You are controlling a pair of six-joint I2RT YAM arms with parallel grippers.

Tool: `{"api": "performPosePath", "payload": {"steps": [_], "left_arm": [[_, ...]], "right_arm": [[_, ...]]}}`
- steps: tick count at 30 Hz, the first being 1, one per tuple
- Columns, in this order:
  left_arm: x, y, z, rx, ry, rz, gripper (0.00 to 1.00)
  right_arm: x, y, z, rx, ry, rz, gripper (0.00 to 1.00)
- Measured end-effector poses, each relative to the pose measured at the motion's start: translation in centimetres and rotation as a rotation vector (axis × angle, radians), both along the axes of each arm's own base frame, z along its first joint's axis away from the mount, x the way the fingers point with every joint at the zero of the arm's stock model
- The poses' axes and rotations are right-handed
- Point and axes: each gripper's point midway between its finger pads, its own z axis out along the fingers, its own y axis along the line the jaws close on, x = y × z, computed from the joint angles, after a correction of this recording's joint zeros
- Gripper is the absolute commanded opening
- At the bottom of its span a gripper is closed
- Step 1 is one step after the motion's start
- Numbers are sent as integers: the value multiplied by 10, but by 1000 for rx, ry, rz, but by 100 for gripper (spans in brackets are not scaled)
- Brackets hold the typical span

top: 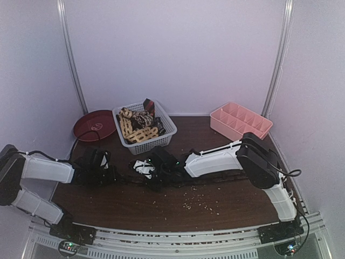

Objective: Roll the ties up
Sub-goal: Roll the tie at the center of the board.

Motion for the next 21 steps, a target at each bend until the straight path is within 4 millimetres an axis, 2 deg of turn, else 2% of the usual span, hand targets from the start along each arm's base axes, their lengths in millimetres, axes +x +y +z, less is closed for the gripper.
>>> {"api": "performPosePath", "payload": {"steps": [5, 11, 21], "left_arm": [[-1, 0, -1, 4, 2, -9, 6], [-3, 1, 0, 9, 6, -13, 4], [-3, 1, 8, 3, -15, -17, 4]], "right_arm": [[-4, 3, 1, 39, 80, -22, 17], [-6, 8, 6, 156, 236, -86, 14], [17, 26, 39, 409, 431, -350, 7]]}}
